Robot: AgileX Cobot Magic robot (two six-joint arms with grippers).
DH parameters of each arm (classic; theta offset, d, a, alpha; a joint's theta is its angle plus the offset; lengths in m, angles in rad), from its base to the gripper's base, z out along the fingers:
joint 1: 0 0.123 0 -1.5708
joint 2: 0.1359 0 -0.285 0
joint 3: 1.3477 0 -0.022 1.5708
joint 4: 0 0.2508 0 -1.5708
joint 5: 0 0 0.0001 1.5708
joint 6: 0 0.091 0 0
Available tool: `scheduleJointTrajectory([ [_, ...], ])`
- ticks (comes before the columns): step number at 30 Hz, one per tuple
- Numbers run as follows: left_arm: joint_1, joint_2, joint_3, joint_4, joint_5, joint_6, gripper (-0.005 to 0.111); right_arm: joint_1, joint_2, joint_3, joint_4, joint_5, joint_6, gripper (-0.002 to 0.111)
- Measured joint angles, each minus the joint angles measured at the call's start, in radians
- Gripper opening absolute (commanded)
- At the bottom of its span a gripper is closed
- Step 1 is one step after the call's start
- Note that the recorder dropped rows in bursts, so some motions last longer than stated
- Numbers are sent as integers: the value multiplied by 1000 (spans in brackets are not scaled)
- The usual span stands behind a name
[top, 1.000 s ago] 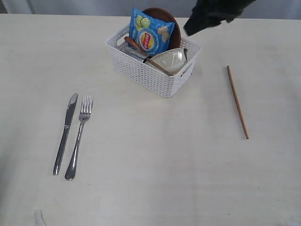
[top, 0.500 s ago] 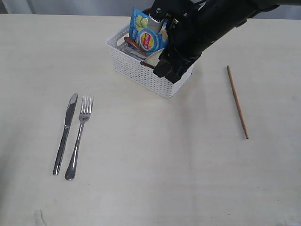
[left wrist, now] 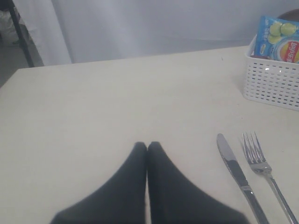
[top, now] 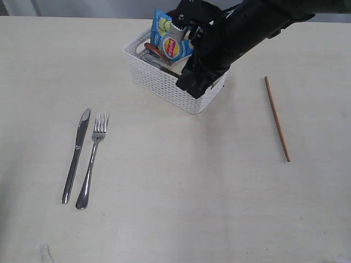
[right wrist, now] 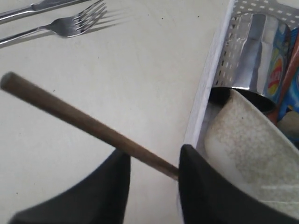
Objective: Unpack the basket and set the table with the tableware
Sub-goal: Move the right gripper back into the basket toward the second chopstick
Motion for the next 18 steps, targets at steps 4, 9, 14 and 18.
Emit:
scheduleJointTrajectory([
  [4, 0, 0, 0, 0, 0, 0, 0, 2, 0, 0, 17, -19, -13, -1],
  [9, 0, 0, 0, 0, 0, 0, 0, 4, -6, 0, 42, -25, -46, -1],
  [14, 0, 0, 0, 0, 0, 0, 0, 4, -62, -2, 87, -35, -80, 0],
  [18, 0, 0, 0, 0, 0, 0, 0, 4, -86, -5, 93, -8, -87, 0],
])
